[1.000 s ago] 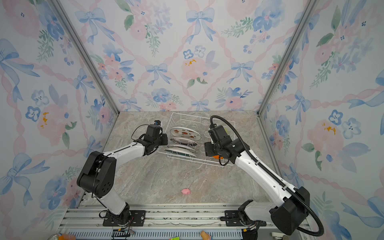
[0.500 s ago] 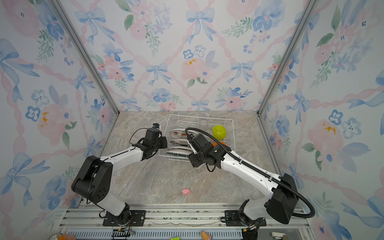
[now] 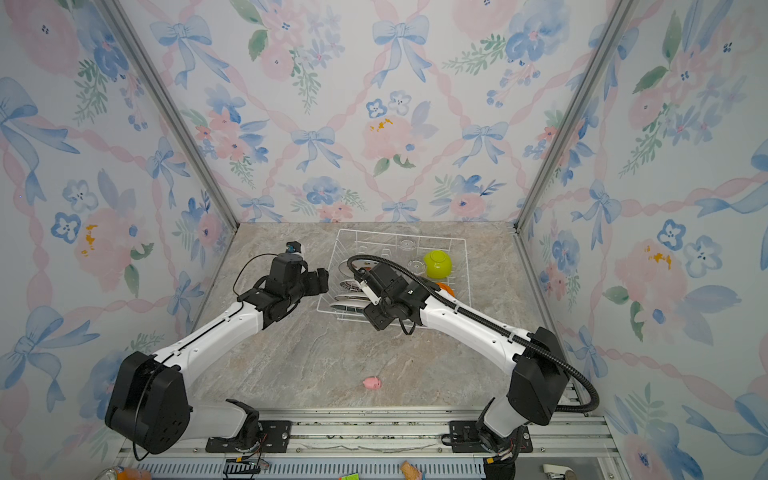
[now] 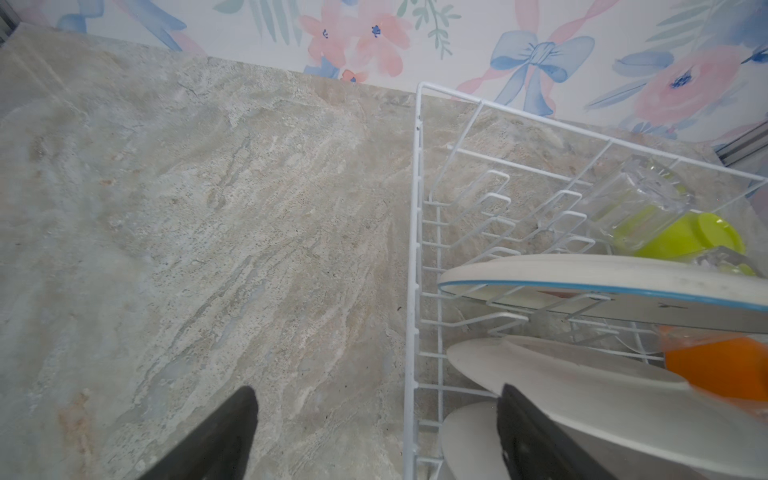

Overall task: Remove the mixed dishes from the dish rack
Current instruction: 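Reach the right gripper into the rack and grasp the green-rimmed plate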

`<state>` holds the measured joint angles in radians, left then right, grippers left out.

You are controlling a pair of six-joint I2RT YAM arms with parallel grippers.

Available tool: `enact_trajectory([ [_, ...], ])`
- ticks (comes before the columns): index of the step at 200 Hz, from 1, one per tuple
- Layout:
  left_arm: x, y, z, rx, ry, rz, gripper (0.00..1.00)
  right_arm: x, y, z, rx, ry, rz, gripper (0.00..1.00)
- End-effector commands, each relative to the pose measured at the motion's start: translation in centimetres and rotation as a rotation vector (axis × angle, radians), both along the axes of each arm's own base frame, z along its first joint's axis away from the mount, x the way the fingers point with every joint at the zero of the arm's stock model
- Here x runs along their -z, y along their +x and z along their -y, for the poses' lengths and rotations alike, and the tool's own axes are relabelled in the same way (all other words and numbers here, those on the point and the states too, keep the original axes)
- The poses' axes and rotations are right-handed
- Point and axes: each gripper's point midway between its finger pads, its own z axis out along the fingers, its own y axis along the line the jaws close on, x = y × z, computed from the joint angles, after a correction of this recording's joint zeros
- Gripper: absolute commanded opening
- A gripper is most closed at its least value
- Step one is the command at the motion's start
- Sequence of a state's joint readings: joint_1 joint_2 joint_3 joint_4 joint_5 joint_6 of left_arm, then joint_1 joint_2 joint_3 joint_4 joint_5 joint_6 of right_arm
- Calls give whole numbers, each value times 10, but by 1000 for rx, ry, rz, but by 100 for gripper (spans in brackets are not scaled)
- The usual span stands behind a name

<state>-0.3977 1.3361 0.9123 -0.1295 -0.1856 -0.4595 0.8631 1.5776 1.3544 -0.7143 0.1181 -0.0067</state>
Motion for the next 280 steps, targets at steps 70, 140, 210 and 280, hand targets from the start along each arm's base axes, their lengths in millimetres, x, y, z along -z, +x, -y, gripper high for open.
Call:
enact_trajectory([
  [70,-2,-26,-20,-36,-10,10,98,4,12,-7,-56,-57,-23,52],
  [140,-7,-28,-21,-45,-23,23,98,25,15,-15,-69,-173,18,41],
  [210,0,-29,-21,-56,-28,8,98,21,27,-11,-54,-259,135,23],
  [280,6,-28,-19,-57,-34,-12,98,5,26,-8,-72,-241,197,5],
])
